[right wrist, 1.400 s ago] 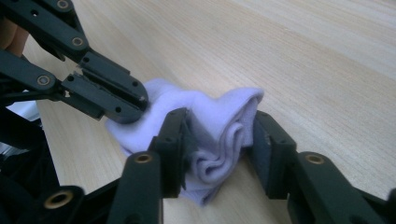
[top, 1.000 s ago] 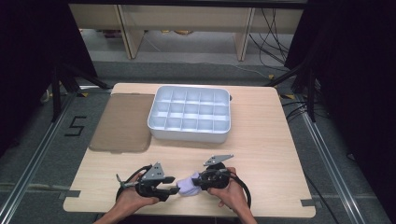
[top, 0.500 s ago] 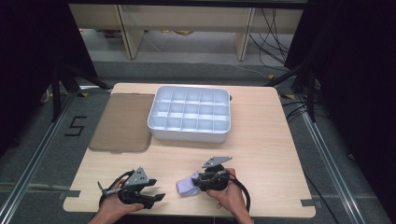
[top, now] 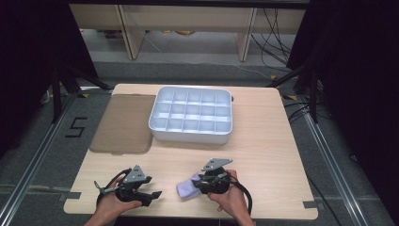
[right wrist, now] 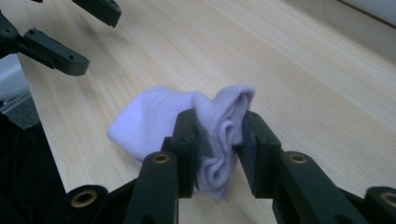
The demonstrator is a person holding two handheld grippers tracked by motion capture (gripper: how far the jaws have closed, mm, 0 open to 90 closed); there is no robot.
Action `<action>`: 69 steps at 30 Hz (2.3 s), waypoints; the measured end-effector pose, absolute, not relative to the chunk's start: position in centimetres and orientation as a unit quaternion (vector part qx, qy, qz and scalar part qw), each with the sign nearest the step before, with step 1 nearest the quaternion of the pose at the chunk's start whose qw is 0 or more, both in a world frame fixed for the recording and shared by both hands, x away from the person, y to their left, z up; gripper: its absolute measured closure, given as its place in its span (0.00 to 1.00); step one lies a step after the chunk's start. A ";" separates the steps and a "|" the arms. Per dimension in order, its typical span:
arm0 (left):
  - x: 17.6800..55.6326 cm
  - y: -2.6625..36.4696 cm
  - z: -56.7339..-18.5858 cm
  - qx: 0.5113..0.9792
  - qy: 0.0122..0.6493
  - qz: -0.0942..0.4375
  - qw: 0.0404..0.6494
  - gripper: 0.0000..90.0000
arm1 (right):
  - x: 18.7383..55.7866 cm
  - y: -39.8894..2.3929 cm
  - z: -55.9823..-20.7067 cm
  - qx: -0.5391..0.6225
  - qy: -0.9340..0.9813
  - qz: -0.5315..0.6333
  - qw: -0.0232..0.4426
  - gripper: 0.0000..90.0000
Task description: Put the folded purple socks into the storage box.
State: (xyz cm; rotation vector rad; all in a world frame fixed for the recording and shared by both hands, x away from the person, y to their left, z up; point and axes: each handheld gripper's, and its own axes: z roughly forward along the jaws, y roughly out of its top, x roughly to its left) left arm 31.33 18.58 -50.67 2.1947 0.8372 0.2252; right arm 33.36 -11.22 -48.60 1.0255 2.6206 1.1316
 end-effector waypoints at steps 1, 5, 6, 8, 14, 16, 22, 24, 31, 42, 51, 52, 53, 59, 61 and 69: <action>31.3 18.6 -50.7 0.860 0.328 0.088 0.381 0.35 | 33.4 -11.2 -48.6 0.338 0.863 0.373 0.054 0.78; 31.3 18.6 -50.7 0.860 0.322 0.087 0.386 0.33 | 33.1 -11.0 -48.2 0.338 0.860 0.376 0.062 0.78; 31.3 18.6 -50.7 0.859 0.323 0.087 0.388 0.33 | 33.1 -11.0 -48.2 0.338 0.860 0.376 0.062 0.78; 31.3 18.7 -50.6 0.861 0.322 0.083 0.385 0.34 | 33.1 -10.8 -48.0 0.331 0.861 0.380 0.066 0.78; 31.1 18.5 -50.6 0.863 0.317 0.079 0.385 0.34 | 32.7 -10.6 -47.6 0.335 0.861 0.376 0.070 0.78; 31.1 18.5 -50.6 0.864 0.317 0.079 0.383 0.34 | 32.8 -10.7 -47.3 0.326 0.866 0.372 0.072 0.78; 31.4 18.8 -50.6 0.862 0.321 0.081 0.383 0.33 | 32.8 -10.8 -46.6 0.321 0.865 0.377 0.078 0.78; 31.4 18.7 -50.6 0.860 0.323 0.081 0.386 0.33 | 32.7 -10.8 -46.6 0.327 0.861 0.381 0.083 0.78; 31.2 18.5 -50.8 0.857 0.329 0.076 0.389 0.33 | 32.8 -11.0 -46.2 0.327 0.864 0.374 0.081 0.78; 31.4 18.7 -50.7 0.862 0.324 0.085 0.381 0.33 | 33.1 -11.2 -45.7 0.311 0.865 0.384 0.093 0.78; 31.4 18.7 -50.8 0.858 0.327 0.081 0.388 0.33 | 33.5 -11.9 -44.5 0.324 0.854 0.394 0.107 0.78; 31.4 18.8 -50.8 0.858 0.332 0.077 0.384 0.32 | 33.6 -12.1 -44.2 0.325 0.857 0.387 0.103 0.78; 31.4 18.8 -50.8 0.858 0.332 0.077 0.384 0.32 | 33.6 -12.1 -44.2 0.325 0.857 0.387 0.103 0.78; 31.5 18.8 -50.7 0.860 0.323 0.083 0.385 0.32 | 34.4 -12.4 -43.6 0.339 0.852 0.383 0.109 0.78; 31.5 18.7 -50.8 0.857 0.327 0.082 0.390 0.32 | 35.0 -12.7 -43.2 0.328 0.858 0.379 0.109 0.78; 31.5 18.6 -50.8 0.857 0.327 0.082 0.390 0.31 | 36.4 -13.8 -41.6 0.346 0.856 0.367 0.116 0.78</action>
